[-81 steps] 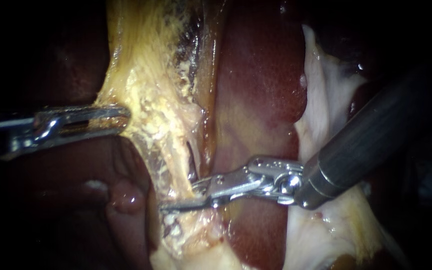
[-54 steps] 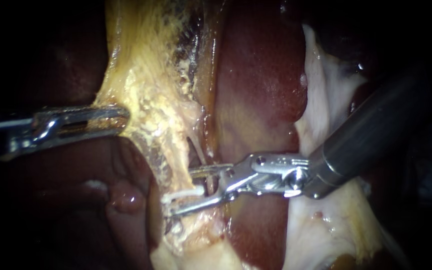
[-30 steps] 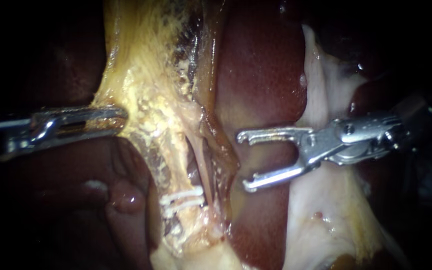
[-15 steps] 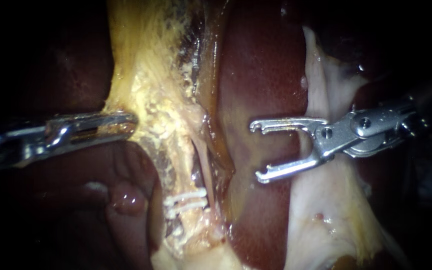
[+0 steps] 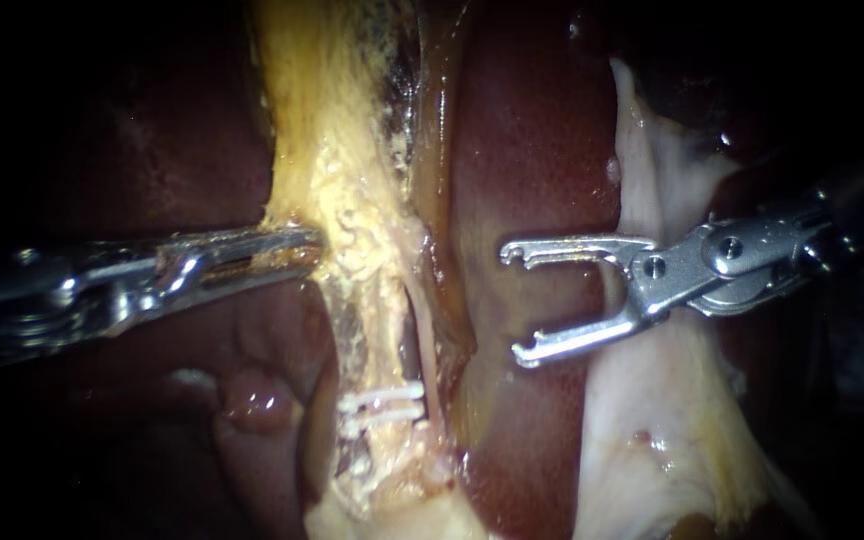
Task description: Going back second clip left tube
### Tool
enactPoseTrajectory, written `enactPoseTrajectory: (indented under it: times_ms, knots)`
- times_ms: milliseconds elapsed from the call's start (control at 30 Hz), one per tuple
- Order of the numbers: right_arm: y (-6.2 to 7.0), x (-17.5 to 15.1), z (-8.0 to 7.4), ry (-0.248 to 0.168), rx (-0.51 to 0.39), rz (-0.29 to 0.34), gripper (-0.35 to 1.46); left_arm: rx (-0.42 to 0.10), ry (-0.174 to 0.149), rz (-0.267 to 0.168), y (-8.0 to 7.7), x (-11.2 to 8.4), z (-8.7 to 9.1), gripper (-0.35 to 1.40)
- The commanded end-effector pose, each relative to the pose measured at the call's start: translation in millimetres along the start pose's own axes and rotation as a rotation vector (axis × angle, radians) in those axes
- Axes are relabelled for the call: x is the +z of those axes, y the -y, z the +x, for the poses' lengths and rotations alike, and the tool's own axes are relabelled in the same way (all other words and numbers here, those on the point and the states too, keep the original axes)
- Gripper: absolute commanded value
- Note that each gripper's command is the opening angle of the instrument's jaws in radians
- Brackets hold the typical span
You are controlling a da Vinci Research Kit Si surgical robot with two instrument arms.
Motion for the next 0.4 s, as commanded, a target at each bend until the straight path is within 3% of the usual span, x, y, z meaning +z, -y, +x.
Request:
enactPoseTrajectory:
  times_ms: [33,400]
  knots:
    - [0.0,0.0,0.1,0.0,0.0,0.0,0.6,-0.001,0.0,0.0,0.0,0.0,0.0,-0.35]
    - [0.1,-0.2,0.1,0.0,-0.006,0.001,0.6,-0.001,0.0,0.0,0.0,0.0,0.0,-0.35]
